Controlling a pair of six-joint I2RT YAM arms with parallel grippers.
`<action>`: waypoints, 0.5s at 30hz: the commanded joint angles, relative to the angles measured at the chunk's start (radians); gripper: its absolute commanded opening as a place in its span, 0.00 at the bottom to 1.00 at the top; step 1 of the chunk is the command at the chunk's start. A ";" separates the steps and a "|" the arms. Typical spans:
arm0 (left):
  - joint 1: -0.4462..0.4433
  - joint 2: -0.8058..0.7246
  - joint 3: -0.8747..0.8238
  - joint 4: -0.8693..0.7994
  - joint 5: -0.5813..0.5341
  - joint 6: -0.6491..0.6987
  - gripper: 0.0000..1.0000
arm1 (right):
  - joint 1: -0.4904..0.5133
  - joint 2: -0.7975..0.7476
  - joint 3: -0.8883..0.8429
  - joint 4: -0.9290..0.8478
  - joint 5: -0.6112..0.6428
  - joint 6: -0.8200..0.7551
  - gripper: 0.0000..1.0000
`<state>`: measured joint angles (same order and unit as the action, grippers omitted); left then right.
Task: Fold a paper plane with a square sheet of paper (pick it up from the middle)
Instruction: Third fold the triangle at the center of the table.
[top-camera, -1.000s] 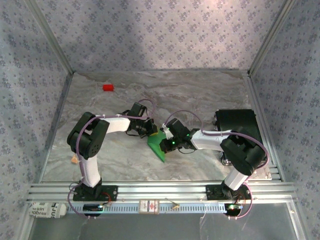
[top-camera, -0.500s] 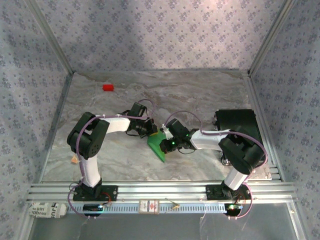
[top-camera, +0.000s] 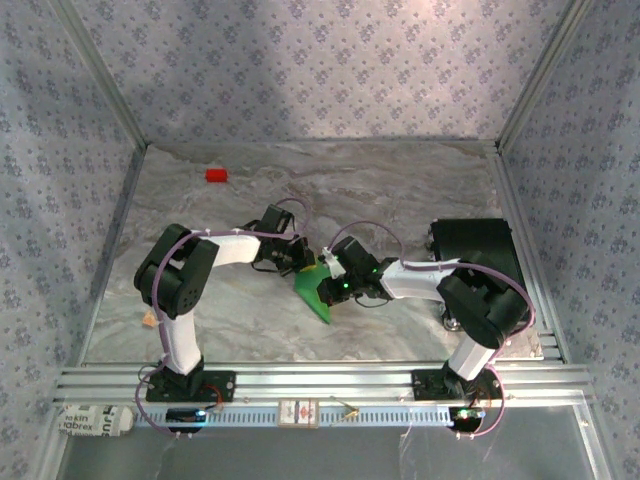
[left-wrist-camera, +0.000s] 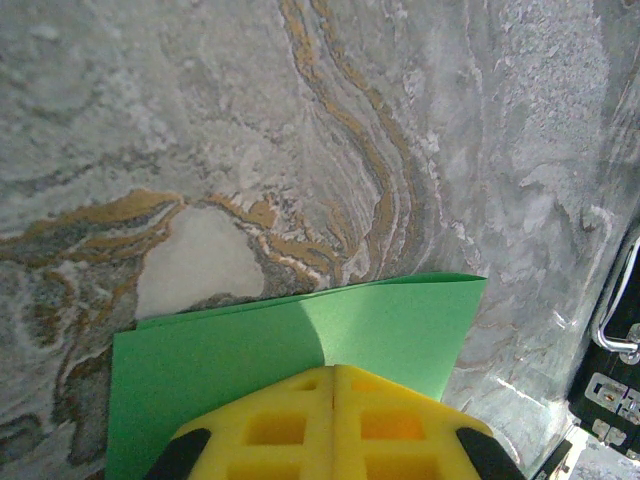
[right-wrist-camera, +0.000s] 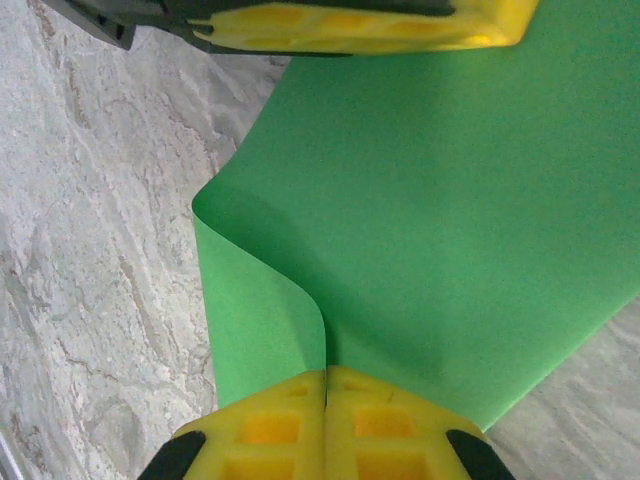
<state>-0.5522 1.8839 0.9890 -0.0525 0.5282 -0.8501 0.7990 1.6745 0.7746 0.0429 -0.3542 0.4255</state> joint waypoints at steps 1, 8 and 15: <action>-0.012 0.015 -0.029 -0.045 -0.014 -0.007 0.02 | -0.003 -0.005 -0.009 0.008 -0.003 0.001 0.04; -0.011 0.015 -0.029 -0.044 -0.014 -0.008 0.03 | 0.002 0.001 -0.003 -0.026 0.033 -0.005 0.04; -0.011 0.014 -0.028 -0.045 -0.013 -0.007 0.03 | 0.006 -0.007 -0.007 -0.041 0.044 -0.008 0.04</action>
<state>-0.5518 1.8839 0.9882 -0.0513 0.5282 -0.8566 0.7990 1.6745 0.7746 0.0284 -0.3283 0.4252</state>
